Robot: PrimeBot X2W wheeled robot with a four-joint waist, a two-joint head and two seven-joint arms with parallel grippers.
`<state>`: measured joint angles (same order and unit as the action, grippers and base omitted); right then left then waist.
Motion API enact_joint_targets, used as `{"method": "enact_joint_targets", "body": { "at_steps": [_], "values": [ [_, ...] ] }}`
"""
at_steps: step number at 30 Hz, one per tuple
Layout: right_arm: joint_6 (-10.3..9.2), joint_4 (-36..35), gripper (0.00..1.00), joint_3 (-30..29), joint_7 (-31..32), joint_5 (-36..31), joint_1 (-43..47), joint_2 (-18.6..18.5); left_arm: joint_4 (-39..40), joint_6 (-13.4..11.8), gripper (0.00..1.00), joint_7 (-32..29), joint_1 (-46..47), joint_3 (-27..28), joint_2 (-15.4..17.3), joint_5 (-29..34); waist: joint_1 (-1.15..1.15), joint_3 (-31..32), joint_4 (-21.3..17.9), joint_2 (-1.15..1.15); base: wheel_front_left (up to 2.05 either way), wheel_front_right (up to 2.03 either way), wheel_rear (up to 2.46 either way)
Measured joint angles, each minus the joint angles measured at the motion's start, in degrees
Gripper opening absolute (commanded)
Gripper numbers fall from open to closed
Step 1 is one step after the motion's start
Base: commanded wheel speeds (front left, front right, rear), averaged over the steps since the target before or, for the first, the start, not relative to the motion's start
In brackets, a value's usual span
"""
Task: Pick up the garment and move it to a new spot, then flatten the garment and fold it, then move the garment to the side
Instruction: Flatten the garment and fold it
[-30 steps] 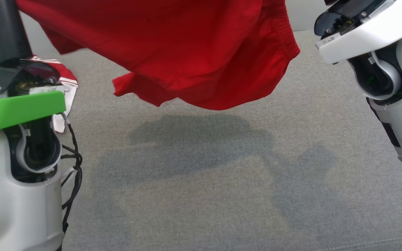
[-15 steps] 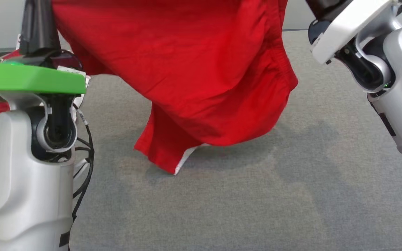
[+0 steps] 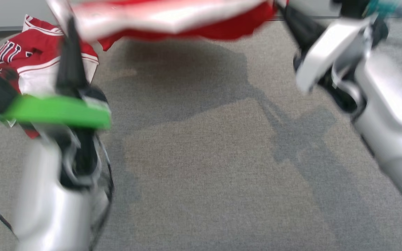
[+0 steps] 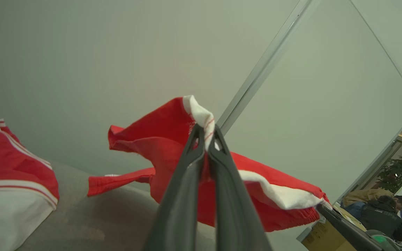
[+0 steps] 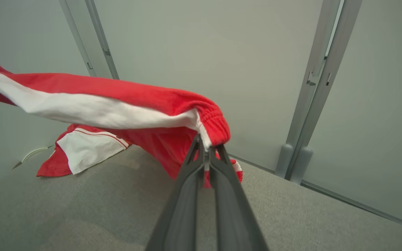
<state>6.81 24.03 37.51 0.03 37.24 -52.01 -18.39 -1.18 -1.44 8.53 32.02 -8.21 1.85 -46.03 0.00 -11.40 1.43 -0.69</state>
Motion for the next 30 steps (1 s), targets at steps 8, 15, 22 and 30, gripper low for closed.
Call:
{"method": "enact_joint_targets", "body": {
  "at_steps": [8,15,22,30],
  "values": [
    [0.32,4.17,0.00,5.84,1.10,4.72,17.02,-2.00,-7.86,0.21,0.00,1.29,-24.20,-5.25,-0.24,-5.06,0.00,-1.93,-0.16,0.00,0.00,0.00,0.00],
    [0.31,0.73,0.00,6.24,-5.56,7.28,19.82,-1.52,-7.31,2.82,0.00,3.98,-24.74,-7.10,0.15,-7.08,0.00,-1.44,-0.35,0.00,0.00,0.00,0.00],
    [0.31,-2.21,0.00,6.84,-10.18,7.66,23.84,-4.13,-6.12,4.47,0.00,4.64,-26.61,-8.51,0.27,-5.61,0.00,0.34,-1.22,0.00,0.00,0.00,0.00],
    [0.32,-2.31,0.00,7.82,-12.76,6.88,31.76,-5.31,-6.89,5.47,0.00,4.63,-32.89,-10.88,2.87,-1.91,0.00,3.06,-2.04,0.00,0.00,0.00,0.00]
  ]
}}
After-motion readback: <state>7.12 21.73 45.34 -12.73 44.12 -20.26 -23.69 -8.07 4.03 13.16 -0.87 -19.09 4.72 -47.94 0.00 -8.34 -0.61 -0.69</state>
